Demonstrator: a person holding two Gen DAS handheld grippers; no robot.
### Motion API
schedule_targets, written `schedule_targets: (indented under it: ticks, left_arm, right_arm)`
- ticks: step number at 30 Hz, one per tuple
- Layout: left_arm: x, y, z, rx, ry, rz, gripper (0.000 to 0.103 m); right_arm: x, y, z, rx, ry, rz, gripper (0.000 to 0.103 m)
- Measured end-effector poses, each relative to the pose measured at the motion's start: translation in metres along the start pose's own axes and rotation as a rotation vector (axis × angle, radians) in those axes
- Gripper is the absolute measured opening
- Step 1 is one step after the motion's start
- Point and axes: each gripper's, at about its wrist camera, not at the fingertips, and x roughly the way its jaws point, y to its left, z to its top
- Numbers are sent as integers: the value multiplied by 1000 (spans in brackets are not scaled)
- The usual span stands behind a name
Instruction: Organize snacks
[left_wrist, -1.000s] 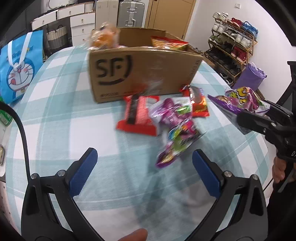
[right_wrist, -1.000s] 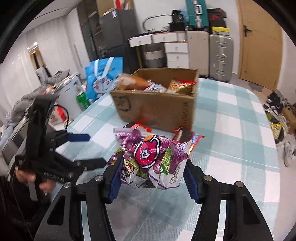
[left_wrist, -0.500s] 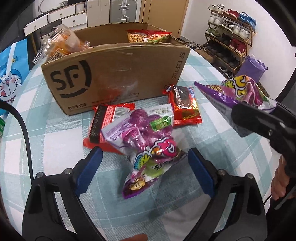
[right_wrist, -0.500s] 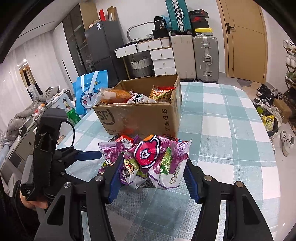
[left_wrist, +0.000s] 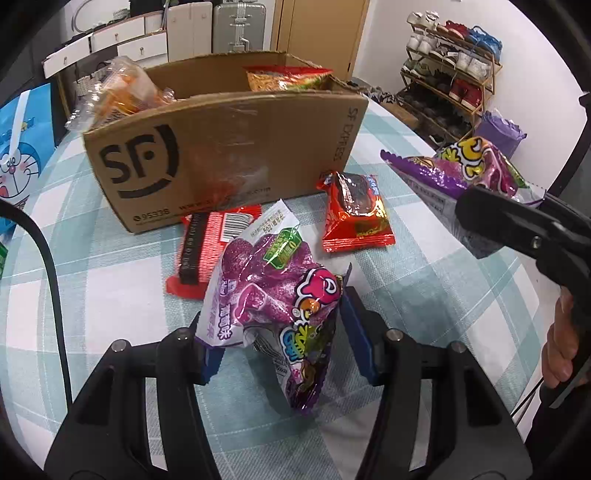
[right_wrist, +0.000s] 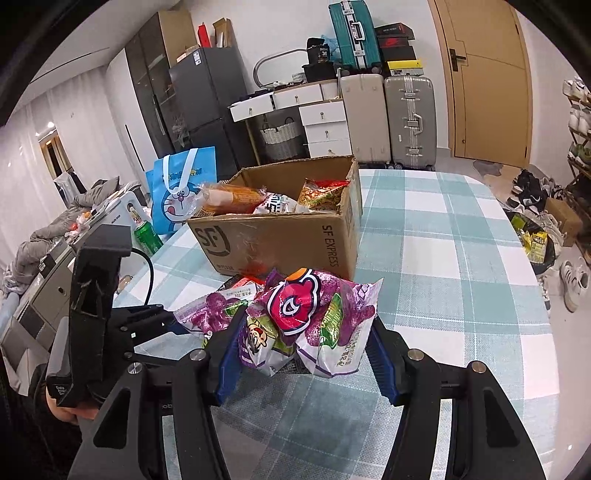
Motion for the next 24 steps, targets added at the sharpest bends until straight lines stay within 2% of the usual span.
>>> schedule_targets:
  ticks: [12,18,24]
  left_arm:
    - [-43,27,-4,-20,-94,1,54]
    - [-76,43,7,-25,-149,10,54]
    - [-105,57,20,-25,-199,17,54]
  right_arm:
    - [-16,18,7,-36,-47,8,60]
    - [-27,31,21,-39,-79,19,60]
    - [-45,52,42,-104,-98,1,60]
